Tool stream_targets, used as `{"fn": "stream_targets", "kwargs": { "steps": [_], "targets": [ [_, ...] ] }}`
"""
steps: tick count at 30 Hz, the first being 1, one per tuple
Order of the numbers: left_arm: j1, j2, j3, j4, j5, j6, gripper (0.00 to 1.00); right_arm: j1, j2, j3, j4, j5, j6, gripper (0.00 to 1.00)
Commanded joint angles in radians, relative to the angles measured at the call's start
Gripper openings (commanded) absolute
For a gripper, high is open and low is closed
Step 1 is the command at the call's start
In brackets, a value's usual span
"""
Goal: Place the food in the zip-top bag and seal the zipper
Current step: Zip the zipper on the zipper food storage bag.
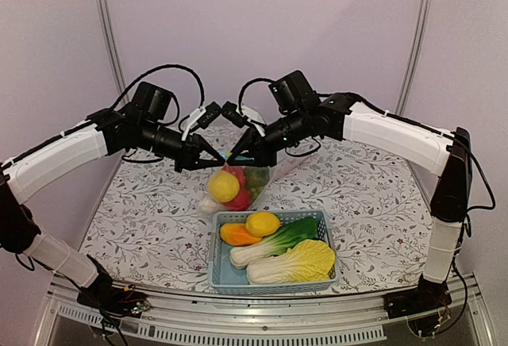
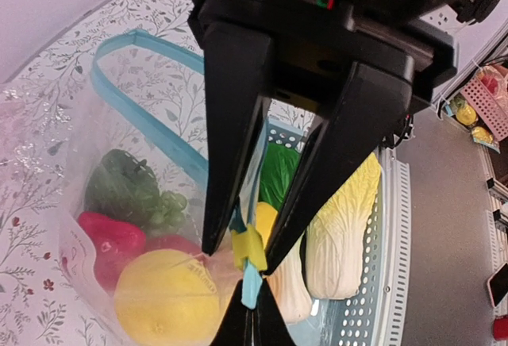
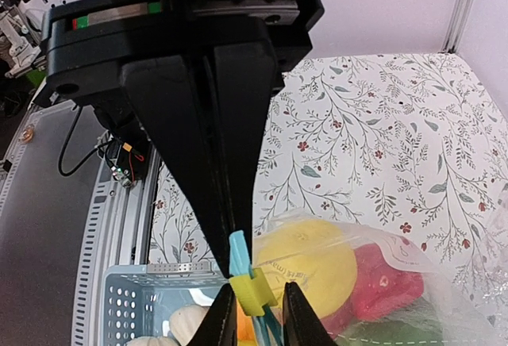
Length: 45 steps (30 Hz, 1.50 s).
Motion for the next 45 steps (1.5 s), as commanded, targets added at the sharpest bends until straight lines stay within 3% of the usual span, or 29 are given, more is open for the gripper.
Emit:
{"fn": "stream_targets", "kwargs": {
  "steps": [1, 11, 20, 32, 45],
  "targets": [
    [-0.007, -0.002, 0.026, 0.015, 0.021, 0.034, 0.00, 0.000, 0.007, 0.025, -0.009, -0.056, 0.033, 0.18],
    [-0.011, -0.003, 0.026, 0.012, -0.001, 0.037, 0.00, 0.000, 0.000, 0.043, -0.007, -0.128, 0.062, 0.18],
    [-0.013, -0.008, 0.026, 0.012, -0.022, 0.040, 0.00, -0.001, 0.010, 0.047, -0.013, -0.097, 0.077, 0.05],
    [-0.012, -0.055, -0.011, 0.080, -0.225, 0.004, 0.00, -0.001, -0.012, 0.028, -0.043, 0.086, 0.055, 0.00],
    [-0.006, -0.063, -0.020, 0.099, -0.290, -0.013, 0.00, 0.000, -0.060, -0.025, -0.049, 0.218, 0.022, 0.01]
  ]
}}
